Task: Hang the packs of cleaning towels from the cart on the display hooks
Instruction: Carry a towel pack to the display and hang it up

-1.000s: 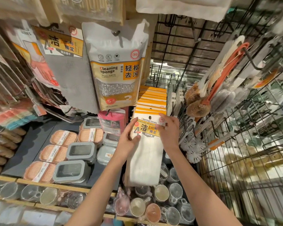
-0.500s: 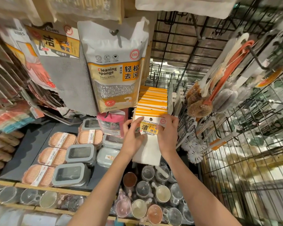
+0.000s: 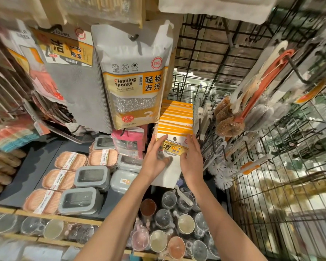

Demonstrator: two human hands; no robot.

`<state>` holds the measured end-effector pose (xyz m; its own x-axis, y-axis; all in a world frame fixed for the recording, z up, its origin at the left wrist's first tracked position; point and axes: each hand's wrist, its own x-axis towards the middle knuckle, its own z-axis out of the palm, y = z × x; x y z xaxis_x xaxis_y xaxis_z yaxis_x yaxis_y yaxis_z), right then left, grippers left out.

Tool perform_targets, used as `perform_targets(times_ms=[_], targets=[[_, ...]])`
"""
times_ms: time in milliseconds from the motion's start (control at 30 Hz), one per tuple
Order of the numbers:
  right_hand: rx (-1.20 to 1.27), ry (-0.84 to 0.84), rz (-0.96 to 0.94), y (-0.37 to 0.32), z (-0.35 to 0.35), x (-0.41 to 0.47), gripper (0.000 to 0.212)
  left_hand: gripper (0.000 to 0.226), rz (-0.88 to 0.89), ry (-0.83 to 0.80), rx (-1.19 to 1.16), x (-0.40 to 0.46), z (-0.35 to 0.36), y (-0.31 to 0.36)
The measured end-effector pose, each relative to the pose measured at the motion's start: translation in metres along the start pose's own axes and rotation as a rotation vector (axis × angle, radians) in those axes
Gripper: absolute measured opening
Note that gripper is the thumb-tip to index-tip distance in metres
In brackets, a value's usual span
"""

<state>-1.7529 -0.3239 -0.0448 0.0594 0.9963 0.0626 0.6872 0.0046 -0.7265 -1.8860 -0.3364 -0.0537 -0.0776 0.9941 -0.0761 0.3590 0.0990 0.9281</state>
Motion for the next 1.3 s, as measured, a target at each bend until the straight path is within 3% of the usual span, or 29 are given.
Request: perform_targets(times_ms=[100, 233, 567, 700, 900, 1300], targets=[[-0.007, -0.035, 0.017, -0.009, -0.003, 0.011, 0.066, 0.075, 0.009, -0.021, -0.152, 0.009, 0.0, 0.007], [-0.047, -0.087, 0.014, -0.013, -0.006, 0.022, 0.067, 0.076, 0.011, -0.02, -0.022, 0.019, -0.004, 0.004], [-0.106, -0.256, 0.056, -0.015, -0.018, 0.025, 0.074, 0.074, -0.003, -0.068, -0.204, -0.007, -0.014, 0.031], [-0.104, -0.244, 0.078, -0.019, -0.022, 0.017, 0.069, 0.071, -0.045, -0.081, -0.158, -0.02, -0.021, 0.044], [-0.065, -0.253, -0.005, -0.031, -0.033, -0.004, 0.064, 0.064, -0.019, -0.043, -0.044, -0.038, -0.034, 0.054], [-0.064, -0.224, -0.21, -0.054, -0.064, -0.06, 0.06, 0.059, 0.136, 0.2, 0.042, -0.122, -0.062, 0.079]])
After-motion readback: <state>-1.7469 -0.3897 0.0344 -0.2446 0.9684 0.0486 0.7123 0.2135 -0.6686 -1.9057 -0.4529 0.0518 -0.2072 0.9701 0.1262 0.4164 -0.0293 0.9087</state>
